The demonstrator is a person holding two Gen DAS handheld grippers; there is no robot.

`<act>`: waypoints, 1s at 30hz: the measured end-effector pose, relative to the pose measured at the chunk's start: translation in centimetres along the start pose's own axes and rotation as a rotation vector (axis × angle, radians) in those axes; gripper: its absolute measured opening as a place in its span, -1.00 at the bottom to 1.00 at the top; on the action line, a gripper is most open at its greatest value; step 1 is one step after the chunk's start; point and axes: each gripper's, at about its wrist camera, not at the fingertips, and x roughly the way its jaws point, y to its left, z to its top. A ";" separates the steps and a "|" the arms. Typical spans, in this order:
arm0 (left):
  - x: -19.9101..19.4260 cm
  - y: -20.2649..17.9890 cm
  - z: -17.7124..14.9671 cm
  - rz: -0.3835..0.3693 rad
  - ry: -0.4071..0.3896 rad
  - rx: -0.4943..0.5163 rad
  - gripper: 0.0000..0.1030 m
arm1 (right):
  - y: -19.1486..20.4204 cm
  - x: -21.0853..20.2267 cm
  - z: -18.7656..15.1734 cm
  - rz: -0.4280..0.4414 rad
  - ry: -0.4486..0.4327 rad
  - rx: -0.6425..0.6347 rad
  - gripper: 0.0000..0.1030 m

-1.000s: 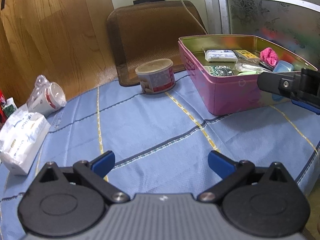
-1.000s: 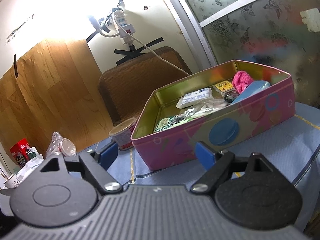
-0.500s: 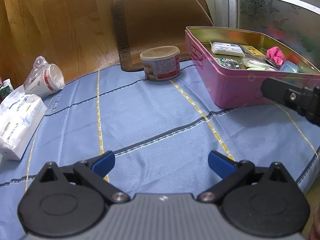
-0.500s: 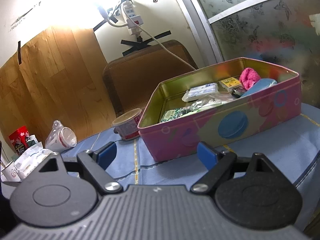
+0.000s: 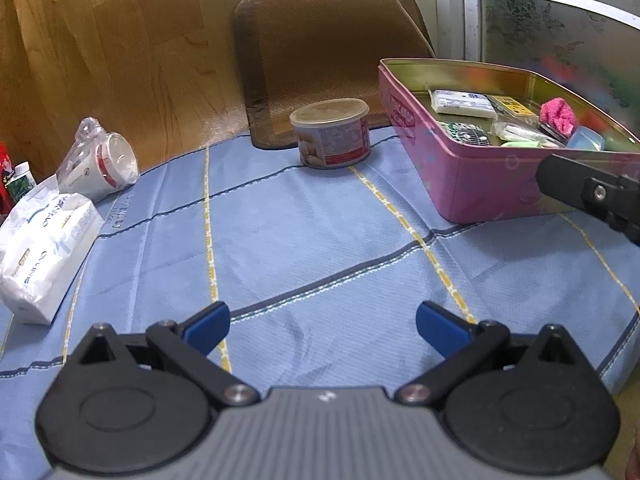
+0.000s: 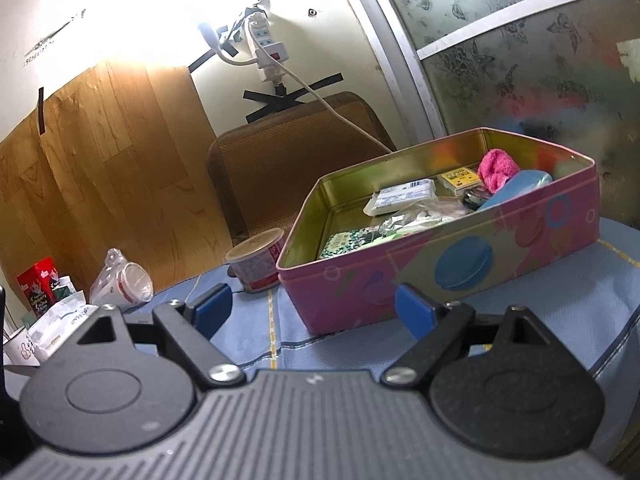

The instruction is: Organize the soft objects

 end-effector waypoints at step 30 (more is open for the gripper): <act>0.6 0.1 -0.4 -0.003 0.020 -0.008 0.99 | -0.1 0.0 -0.3 -0.005 0.003 0.005 0.77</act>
